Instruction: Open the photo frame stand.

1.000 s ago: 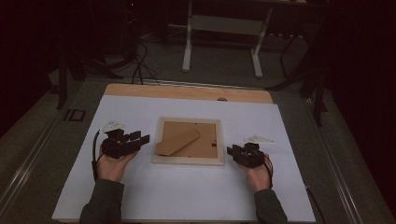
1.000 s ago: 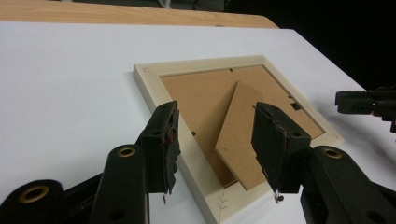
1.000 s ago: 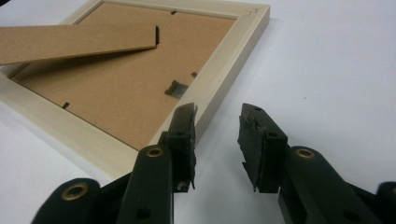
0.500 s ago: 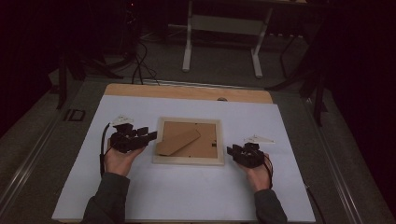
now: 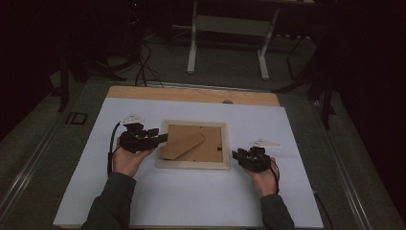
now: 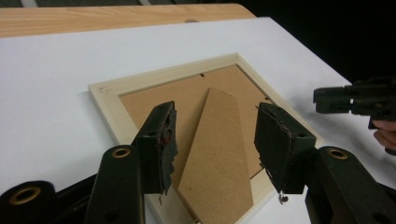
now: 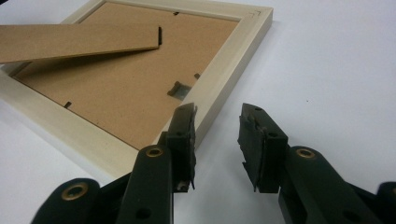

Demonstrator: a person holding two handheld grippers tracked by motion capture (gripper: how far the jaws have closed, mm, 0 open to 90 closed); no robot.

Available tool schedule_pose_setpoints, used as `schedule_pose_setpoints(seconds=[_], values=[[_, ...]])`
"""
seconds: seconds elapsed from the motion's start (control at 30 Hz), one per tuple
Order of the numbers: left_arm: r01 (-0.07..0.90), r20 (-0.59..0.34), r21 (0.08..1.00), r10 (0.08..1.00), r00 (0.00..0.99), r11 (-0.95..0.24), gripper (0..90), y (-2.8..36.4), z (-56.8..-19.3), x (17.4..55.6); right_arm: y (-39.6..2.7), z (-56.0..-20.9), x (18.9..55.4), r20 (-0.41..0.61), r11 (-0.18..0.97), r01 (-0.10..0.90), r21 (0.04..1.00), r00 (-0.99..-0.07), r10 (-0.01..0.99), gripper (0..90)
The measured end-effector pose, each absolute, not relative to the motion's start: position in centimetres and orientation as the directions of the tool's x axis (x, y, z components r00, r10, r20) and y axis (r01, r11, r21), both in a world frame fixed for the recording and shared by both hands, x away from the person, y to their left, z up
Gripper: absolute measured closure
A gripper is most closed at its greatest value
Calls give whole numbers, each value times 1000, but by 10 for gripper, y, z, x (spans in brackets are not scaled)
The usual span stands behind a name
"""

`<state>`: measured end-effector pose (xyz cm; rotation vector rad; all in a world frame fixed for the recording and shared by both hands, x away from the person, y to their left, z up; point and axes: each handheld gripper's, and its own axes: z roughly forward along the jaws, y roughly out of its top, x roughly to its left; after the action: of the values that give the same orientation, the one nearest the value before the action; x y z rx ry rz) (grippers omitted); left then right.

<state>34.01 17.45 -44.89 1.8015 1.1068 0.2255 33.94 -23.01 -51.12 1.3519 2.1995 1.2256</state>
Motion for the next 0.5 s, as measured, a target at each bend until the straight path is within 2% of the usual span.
schedule_pose_setpoints(seconds=[0.5], values=[[588,-297,791,732,613,-171,464,156,-454,353,-232,-510,340,193,192,593,782,-525,829,642]])
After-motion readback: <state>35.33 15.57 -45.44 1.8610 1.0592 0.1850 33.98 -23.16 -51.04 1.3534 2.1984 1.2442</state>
